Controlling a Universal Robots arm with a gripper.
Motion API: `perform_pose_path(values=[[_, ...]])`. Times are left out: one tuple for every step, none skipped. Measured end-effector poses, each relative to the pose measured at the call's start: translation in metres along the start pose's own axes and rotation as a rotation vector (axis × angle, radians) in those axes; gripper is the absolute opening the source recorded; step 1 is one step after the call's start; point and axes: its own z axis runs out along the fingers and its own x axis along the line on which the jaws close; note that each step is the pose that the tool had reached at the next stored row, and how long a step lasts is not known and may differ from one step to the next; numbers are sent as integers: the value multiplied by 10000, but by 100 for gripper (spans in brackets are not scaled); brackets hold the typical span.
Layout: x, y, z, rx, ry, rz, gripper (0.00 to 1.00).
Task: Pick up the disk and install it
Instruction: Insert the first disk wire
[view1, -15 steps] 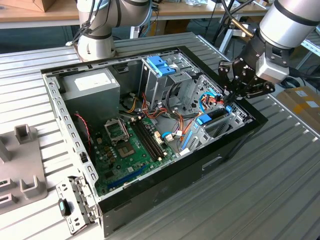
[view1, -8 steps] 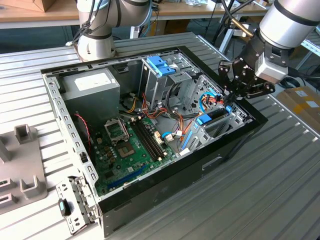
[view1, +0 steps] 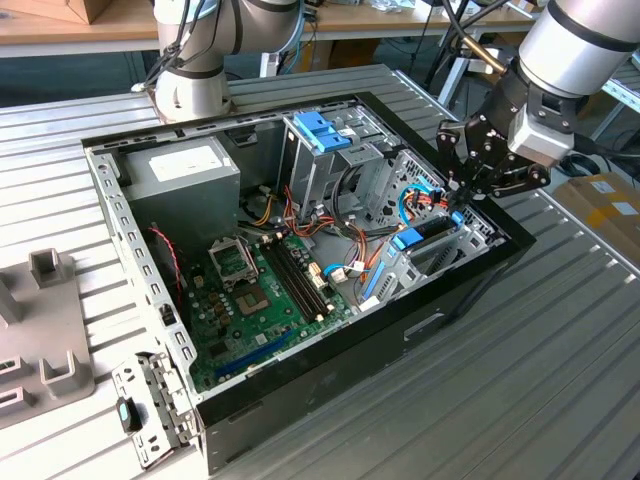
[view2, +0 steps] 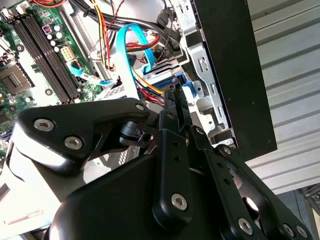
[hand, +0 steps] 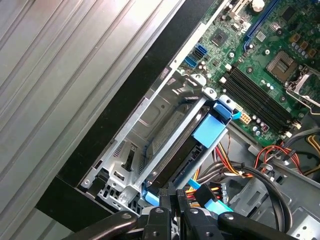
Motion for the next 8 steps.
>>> perform_pose_path(values=[[0,0,0,1,5,44,17],[0,0,0,3,10,97,17],[0,0,0,4,13,129,17],[0,0,0,5,16,156,17],[0,0,0,7,19,192,17],[0,0,0,7,23,214,17],[0,0,0,9,28,267,17],[0,0,0,10,32,306,17]])
